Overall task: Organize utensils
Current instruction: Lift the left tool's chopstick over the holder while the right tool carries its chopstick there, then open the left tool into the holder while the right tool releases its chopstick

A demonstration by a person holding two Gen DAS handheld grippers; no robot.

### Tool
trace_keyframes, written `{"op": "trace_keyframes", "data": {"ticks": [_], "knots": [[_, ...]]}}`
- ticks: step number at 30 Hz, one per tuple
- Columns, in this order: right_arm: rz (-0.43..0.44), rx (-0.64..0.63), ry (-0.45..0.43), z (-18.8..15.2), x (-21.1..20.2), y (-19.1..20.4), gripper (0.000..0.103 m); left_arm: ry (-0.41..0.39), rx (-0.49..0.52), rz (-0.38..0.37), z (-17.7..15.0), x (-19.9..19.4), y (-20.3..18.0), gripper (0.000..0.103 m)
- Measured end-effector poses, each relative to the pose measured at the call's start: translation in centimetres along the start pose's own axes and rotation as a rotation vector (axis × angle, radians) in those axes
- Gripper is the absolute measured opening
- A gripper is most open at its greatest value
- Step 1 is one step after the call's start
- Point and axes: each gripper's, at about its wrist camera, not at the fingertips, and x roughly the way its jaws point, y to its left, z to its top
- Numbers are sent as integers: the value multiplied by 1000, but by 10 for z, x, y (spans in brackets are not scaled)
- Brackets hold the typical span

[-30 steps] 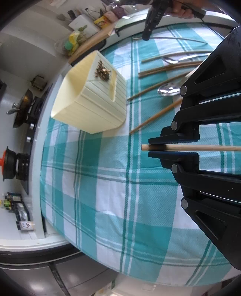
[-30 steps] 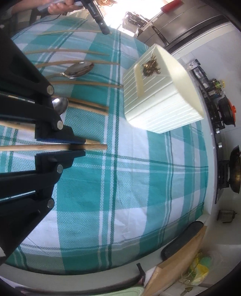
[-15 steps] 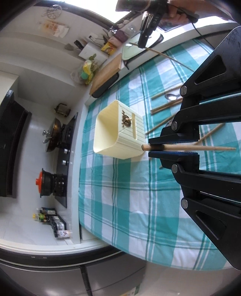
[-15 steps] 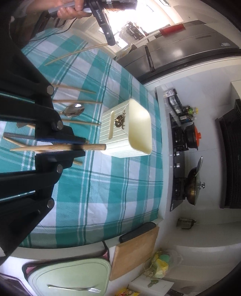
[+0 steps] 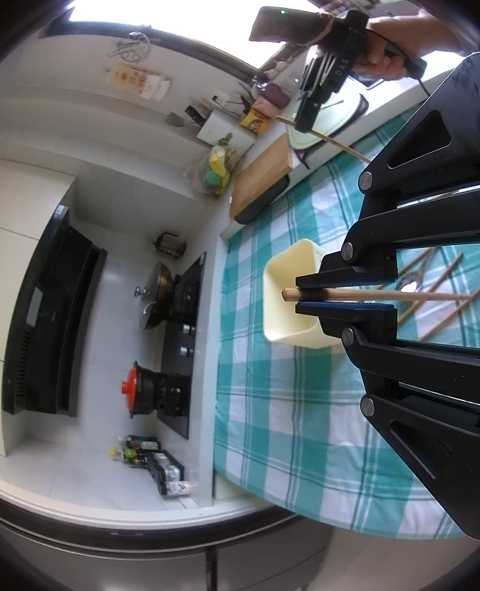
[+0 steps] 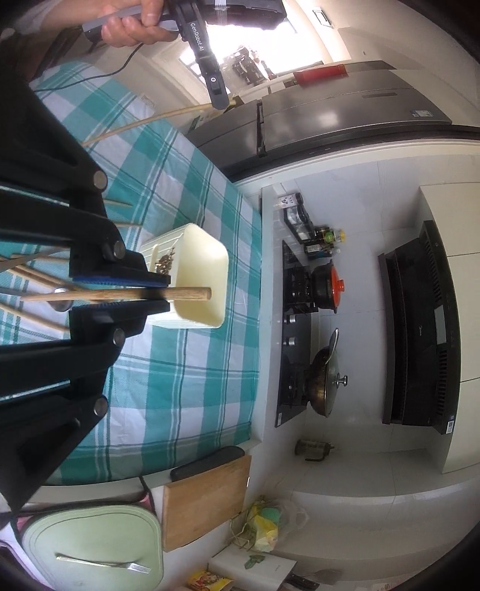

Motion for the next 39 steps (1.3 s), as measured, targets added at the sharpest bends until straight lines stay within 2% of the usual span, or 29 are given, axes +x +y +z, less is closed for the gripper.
{"op": "trace_keyframes", "data": {"ticks": [9,14,17,21,28,37,39], "knots": [[40,-54,-104,81,38,23,7,-96,21,10,79,44,-12,4],[60,-76,-180,117,72,27,7,-146,17,42,104,79,-12,4],[59,-82,-200,129,100,23,7,-151,1,56,108,107,-7,4],[68,-65,-163,132,146,11,7,-106,-20,77,103,150,4,4],[60,0,-28,112,211,-19,7,40,-31,108,73,213,19,4],[29,87,91,89,251,-46,7,137,-22,116,51,252,29,6],[17,95,95,89,253,-49,9,154,-40,113,50,253,31,15]]}}
